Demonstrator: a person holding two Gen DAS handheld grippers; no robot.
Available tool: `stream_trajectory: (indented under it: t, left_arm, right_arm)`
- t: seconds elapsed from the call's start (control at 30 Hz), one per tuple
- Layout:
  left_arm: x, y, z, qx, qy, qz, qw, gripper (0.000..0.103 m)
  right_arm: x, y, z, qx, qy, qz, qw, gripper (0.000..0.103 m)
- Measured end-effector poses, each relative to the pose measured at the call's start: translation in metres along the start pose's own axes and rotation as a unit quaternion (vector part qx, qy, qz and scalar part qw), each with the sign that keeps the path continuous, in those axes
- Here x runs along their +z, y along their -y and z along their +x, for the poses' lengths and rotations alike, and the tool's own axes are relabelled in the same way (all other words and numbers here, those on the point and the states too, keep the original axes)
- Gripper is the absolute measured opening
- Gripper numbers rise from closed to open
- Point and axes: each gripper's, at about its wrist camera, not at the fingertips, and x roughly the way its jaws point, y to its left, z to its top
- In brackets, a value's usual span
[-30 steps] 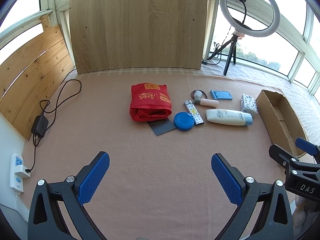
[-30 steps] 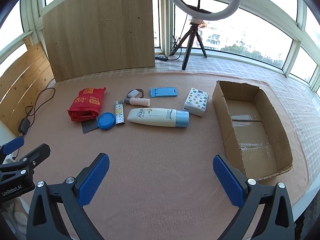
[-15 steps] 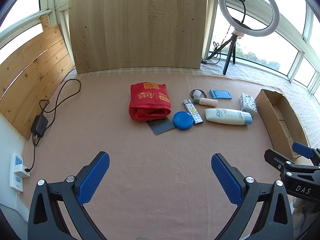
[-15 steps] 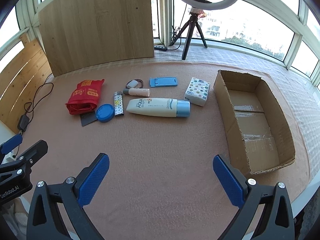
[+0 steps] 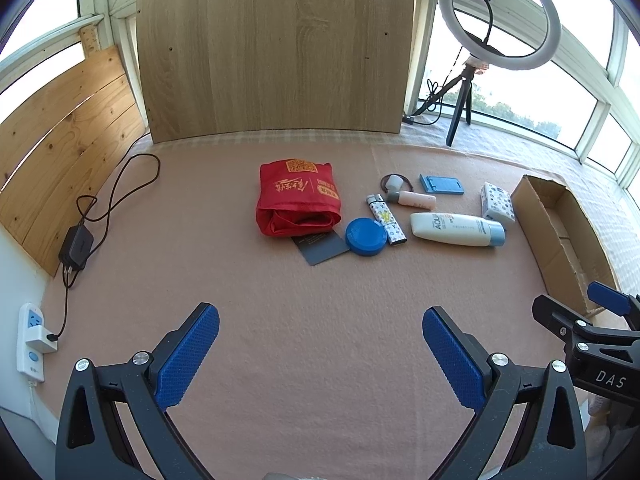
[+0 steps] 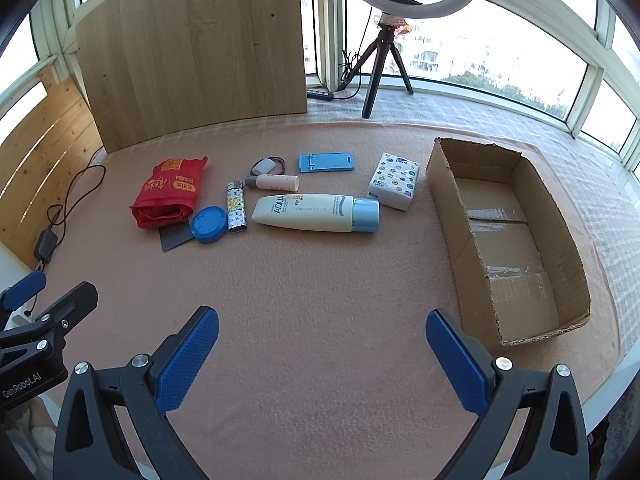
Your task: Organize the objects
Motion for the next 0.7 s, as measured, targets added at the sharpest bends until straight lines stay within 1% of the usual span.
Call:
stream_trajectory:
  t: [0.33,0.7]
  left_arm:
    - [-0.0007,-0.0002,0.0077,0.006,-0.008,-0.001,0.9999,0.103]
    - [-0.0006,-0.0005,0.0091,0.004,-0.012,-0.002,0.9999,0.103]
  right_arm:
    - [0.0005,0.0018,-0.0034,-0.005,0.007,0.001,1.000,0.102]
    - [0.0003,0.0027,-0.0034,-0.003,0.008,0.002,1.000,0.102]
